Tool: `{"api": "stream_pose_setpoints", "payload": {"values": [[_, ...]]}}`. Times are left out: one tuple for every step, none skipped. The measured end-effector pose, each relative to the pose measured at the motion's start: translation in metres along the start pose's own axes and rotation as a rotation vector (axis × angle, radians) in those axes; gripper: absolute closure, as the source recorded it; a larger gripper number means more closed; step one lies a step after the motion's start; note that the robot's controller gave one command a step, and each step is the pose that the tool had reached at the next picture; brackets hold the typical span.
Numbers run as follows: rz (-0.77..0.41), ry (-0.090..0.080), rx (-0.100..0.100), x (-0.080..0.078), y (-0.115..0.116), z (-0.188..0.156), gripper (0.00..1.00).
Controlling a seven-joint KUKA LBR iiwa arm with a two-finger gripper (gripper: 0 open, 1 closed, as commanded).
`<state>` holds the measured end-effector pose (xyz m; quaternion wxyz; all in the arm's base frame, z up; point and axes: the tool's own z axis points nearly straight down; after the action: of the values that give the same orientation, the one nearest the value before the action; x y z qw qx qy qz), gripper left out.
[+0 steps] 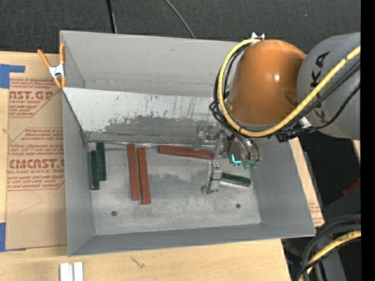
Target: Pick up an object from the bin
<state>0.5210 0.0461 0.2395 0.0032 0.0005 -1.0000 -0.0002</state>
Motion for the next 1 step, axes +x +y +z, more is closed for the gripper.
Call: {"api": "stream_pose_setpoints", "payload": {"values": [[0.0, -0.008, -0.001, -0.0016, -0.0002, -0.004, 0.0]]}}
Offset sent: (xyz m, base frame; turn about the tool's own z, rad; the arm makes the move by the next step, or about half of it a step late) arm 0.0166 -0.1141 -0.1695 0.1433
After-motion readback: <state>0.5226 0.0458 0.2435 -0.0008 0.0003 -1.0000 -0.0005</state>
